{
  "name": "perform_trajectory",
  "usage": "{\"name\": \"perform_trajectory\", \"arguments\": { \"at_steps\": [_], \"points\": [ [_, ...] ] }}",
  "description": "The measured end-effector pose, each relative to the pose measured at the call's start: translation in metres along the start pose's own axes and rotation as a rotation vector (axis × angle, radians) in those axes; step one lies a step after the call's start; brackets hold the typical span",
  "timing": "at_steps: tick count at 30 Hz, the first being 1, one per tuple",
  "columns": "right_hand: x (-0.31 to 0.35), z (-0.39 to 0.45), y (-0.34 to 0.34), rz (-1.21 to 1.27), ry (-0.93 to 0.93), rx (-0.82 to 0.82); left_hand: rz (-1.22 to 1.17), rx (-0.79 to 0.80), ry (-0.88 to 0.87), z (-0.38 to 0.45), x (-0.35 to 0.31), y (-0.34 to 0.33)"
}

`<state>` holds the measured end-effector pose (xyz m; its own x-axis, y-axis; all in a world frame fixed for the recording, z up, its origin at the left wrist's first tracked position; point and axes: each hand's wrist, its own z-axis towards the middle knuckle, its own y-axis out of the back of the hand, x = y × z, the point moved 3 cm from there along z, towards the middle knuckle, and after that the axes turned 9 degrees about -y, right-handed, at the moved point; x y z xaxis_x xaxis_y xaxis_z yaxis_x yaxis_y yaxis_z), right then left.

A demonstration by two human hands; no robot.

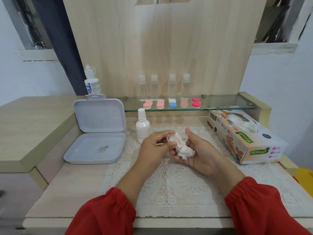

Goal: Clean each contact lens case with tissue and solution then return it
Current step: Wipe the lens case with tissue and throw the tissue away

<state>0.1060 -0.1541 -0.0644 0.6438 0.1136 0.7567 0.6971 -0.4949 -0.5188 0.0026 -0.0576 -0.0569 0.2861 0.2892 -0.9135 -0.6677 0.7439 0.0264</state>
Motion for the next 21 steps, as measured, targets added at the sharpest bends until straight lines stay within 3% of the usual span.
{"name": "perform_trajectory", "arguments": {
  "at_steps": [5, 11, 15, 21],
  "points": [
    [0.000, -0.003, -0.006, -0.034, -0.041, 0.128, -0.037, 0.006, 0.020, 0.000, -0.001, 0.000],
    [0.005, -0.002, 0.001, -0.210, 0.239, -0.065, -0.028, -0.044, 0.008, 0.001, 0.003, 0.002],
    [0.007, -0.005, -0.001, -0.343, 0.360, -0.018, -0.083, -0.086, 0.030, 0.003, 0.005, 0.005],
    [0.007, -0.006, -0.001, -0.454, 0.423, -0.092, -0.131, -0.048, 0.111, 0.002, 0.010, 0.006]
  ]
}}
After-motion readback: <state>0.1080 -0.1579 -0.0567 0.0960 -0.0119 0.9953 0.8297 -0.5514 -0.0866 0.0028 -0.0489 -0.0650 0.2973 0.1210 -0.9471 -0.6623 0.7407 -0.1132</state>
